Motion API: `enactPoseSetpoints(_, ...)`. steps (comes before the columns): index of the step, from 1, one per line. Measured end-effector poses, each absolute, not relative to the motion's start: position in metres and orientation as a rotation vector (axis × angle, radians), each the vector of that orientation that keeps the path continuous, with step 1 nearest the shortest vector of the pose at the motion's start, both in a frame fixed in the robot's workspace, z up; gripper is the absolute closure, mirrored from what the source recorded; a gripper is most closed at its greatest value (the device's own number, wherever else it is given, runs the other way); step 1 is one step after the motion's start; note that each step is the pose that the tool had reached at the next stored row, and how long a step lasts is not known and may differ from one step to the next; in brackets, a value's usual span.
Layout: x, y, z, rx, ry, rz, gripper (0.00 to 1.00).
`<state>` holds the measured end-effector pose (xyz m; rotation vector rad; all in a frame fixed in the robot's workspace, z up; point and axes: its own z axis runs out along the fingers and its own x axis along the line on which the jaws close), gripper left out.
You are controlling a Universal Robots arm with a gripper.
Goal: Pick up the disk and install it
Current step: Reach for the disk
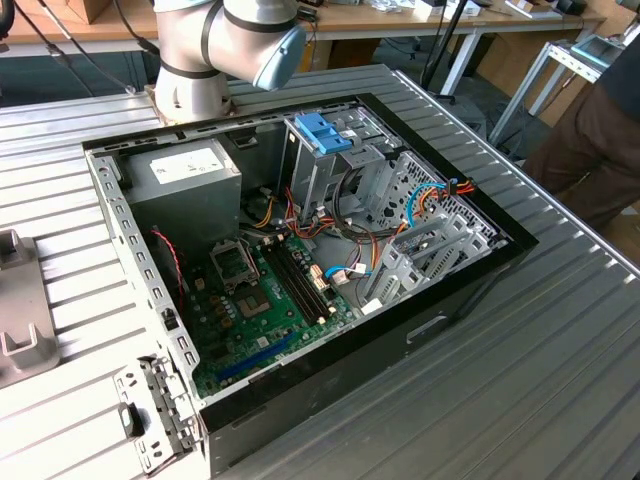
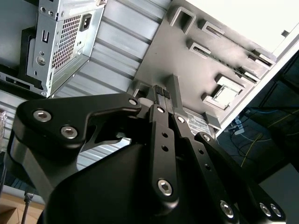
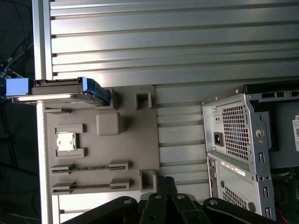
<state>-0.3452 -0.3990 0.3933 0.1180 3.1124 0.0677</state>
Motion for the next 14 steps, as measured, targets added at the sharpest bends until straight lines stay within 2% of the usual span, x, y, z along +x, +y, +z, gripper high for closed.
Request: enactPoseSetpoints(14,-0.3502,-0.3989,0.3933,0.118,3.113,0.068,0.9)
